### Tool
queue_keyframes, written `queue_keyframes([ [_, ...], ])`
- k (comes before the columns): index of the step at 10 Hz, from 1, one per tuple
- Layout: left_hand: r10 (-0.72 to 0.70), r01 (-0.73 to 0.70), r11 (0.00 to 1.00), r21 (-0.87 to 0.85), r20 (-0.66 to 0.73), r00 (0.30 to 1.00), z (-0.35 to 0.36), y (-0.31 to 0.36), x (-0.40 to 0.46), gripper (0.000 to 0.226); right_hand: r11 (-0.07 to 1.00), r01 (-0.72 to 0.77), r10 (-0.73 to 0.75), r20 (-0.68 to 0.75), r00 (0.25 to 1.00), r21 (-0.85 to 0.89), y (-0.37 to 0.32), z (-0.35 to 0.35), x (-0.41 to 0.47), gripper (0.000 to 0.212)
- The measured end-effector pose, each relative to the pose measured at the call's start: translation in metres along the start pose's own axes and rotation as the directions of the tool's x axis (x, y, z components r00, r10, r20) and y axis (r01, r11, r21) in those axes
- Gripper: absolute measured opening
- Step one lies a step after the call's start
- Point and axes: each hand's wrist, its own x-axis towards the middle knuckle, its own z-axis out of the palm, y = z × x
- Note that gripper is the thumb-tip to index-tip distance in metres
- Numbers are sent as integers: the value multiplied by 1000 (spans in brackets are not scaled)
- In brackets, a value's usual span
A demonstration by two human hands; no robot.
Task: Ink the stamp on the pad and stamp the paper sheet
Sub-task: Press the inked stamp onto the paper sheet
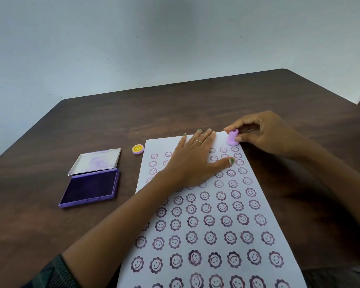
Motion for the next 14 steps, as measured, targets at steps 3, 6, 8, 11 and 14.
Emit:
queue_keyframes([
  [3, -3, 3, 1000, 4, -3, 1000, 0, 0, 1, 80, 993, 15, -11, 36, 999, -120, -4, -2, 3, 29],
  [6, 4, -4, 1000, 9, -2, 1000, -1, 0, 1, 82, 992, -17, 15, -24, 1000, -127, -5, 1, 5, 25],
  [8, 0, 0, 1000, 12, -1, 1000, 0, 0, 2, 82, 992, -41, 40, -16, 999, -117, -7, 1, 7, 27],
  [11, 0, 0, 1000, 15, -2, 1000, 0, -1, 1, 81, 993, -64, 62, -24, 998, -104, -9, 1, 6, 30],
  [14, -1, 1, 1000, 16, 5, 1000, -1, 0, 0, 81, 992, -98, 95, -40, 995, -81, -8, 0, 6, 31],
])
